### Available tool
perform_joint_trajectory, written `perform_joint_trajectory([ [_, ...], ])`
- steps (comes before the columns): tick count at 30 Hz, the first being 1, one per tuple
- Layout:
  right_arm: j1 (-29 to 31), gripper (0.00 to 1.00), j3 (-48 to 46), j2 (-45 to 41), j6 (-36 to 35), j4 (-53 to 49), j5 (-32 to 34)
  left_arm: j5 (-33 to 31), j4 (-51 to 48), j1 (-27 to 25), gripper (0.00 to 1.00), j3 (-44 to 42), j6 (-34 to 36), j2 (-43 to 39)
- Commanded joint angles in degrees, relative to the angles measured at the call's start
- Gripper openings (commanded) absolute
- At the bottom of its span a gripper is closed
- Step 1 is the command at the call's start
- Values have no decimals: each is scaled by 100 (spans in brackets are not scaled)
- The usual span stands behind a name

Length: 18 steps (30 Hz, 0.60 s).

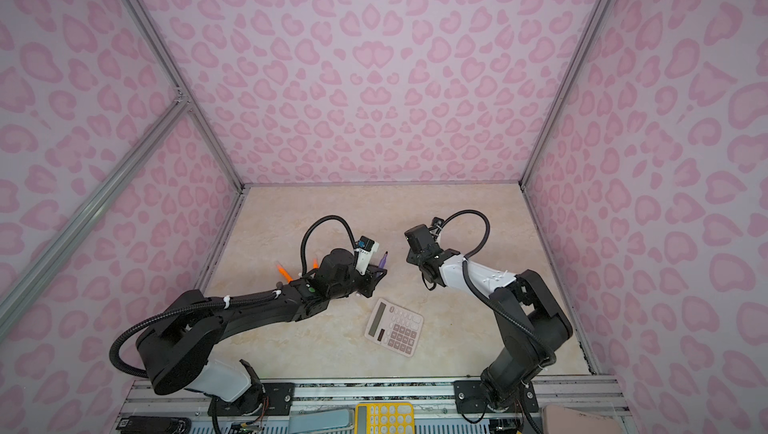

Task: Insert the pens into the pen caps
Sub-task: 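Carry the translucent cap with the right gripper above the purple marker tip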

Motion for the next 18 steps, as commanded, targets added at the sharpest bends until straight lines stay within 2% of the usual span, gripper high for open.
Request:
perform_joint_trajectory([
  [1, 5, 0, -332, -497, 340, 534, -85, 138, 655, -108, 3, 46, -209, 208],
  [8, 303, 0, -592, -1199, 482, 827, -137, 174, 678, -374, 3, 399, -235, 630],
  [18, 678, 0, -467, -1144, 455, 1003, -141, 103, 639, -450, 3, 569, -313, 867],
])
